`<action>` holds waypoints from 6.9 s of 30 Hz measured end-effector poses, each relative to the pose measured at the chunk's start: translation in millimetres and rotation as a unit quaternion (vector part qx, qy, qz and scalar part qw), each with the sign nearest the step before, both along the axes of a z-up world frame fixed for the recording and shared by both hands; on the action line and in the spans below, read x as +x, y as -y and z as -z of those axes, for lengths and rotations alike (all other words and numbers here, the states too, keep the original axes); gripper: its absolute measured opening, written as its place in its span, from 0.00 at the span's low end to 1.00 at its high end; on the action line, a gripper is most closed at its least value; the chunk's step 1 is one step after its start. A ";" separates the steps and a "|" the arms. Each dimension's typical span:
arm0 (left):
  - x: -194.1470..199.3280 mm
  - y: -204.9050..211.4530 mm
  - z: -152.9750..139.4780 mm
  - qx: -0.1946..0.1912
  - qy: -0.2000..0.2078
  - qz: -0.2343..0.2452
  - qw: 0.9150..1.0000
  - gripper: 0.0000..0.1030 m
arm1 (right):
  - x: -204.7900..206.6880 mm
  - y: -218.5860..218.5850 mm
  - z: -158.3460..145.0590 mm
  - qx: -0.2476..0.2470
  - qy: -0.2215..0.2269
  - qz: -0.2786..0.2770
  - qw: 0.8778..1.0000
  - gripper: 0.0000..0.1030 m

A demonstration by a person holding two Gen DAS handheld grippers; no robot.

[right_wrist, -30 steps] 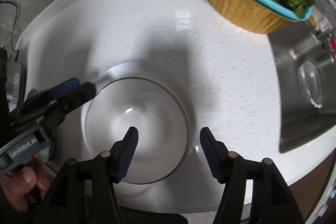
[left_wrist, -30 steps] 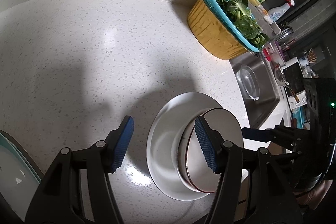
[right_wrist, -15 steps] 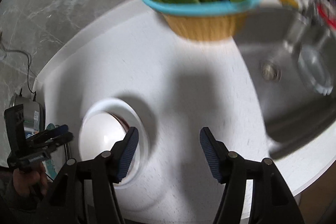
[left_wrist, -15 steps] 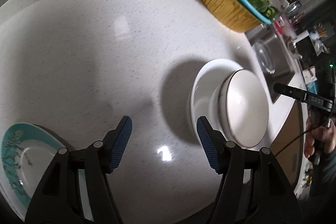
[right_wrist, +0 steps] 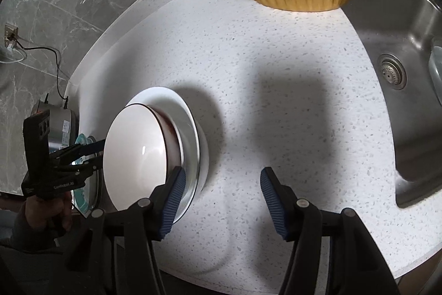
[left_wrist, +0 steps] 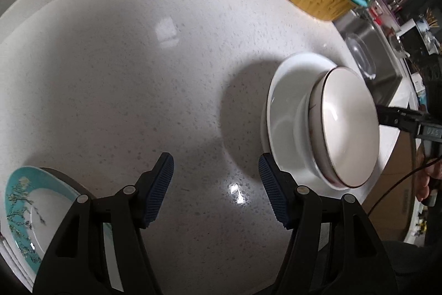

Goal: Organize plates and bowls
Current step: 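Move both grippers to the large white plate's rim and close them on it, then lift the plate with bowls in both grippers and carry it over the teal floral plate, then lower the white plate onto the teal floral plate and open both grippers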

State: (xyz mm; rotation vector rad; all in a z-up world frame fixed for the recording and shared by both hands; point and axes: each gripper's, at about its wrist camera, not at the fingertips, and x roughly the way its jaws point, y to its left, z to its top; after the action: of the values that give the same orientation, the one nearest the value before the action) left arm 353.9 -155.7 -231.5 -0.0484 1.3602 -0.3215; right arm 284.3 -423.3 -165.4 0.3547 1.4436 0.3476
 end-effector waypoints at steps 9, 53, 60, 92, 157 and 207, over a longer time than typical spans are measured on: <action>-0.9 15.0 -5.0 -0.023 0.005 0.012 1.000 0.60 | -5.9 8.9 3.4 0.007 -0.003 0.001 1.000 0.58; 18.1 45.1 42.1 0.020 0.011 0.053 0.998 0.56 | 5.6 -51.5 43.5 -0.043 0.053 -0.038 0.997 0.46; 19.2 47.6 41.7 0.017 0.014 0.042 0.999 0.51 | 9.9 -58.8 43.3 -0.051 0.052 -0.016 0.997 0.45; -2.3 42.1 -17.3 0.009 0.077 0.027 0.997 0.12 | 19.0 -88.8 7.5 -0.059 0.073 -0.015 0.995 0.17; -174.2 -261.9 -34.6 0.038 0.072 -0.259 0.963 0.11 | -16.0 -383.2 -4.9 -0.001 0.078 -0.296 0.952 0.18; -170.9 -286.6 -19.2 0.055 0.069 -0.240 0.967 0.52 | -10.3 -378.3 -4.7 -0.023 0.100 -0.293 0.950 0.32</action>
State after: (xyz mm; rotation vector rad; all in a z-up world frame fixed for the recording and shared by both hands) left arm 183.0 130.9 -212.3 -0.2541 1.1832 0.1563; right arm 274.1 -45.0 -160.6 -0.1587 1.3308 0.8046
